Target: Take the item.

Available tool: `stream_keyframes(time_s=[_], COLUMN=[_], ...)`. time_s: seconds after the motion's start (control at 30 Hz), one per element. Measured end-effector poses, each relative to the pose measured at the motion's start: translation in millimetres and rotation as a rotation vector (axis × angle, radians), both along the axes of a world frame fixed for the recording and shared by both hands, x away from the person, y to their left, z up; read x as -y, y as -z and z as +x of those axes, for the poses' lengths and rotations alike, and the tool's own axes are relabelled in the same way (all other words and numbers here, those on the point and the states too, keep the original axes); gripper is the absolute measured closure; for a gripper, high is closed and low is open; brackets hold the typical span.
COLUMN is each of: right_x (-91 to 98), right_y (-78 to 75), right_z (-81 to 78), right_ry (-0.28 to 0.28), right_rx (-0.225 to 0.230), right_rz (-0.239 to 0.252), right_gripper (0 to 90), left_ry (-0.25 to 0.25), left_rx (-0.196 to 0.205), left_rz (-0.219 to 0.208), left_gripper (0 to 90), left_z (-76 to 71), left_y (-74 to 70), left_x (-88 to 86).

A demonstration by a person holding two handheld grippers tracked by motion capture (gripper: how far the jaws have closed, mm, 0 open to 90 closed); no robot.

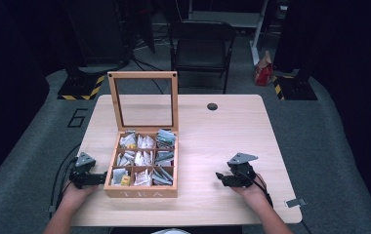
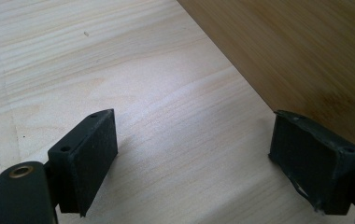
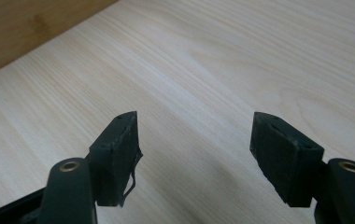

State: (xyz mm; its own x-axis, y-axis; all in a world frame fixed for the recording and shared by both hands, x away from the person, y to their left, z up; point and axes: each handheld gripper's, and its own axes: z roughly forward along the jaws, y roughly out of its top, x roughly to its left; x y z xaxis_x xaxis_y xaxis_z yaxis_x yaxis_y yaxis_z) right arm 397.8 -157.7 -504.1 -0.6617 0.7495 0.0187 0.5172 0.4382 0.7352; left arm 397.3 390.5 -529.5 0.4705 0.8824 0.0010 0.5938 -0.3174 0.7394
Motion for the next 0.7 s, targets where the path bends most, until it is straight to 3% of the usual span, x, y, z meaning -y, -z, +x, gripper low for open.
stream_keyframes(time_s=[0.7], right_x=[-10.5], right_y=[-37.9], right_z=[-6.3], right_ry=[-0.054], right_rx=[0.027], right_rz=[0.031], right_gripper=[32.4], left_ry=[-0.001], left_rx=[0.000], left_rz=[-0.002], left_gripper=[14.8], left_z=[-0.1], left_y=[0.1], left_x=[0.1])
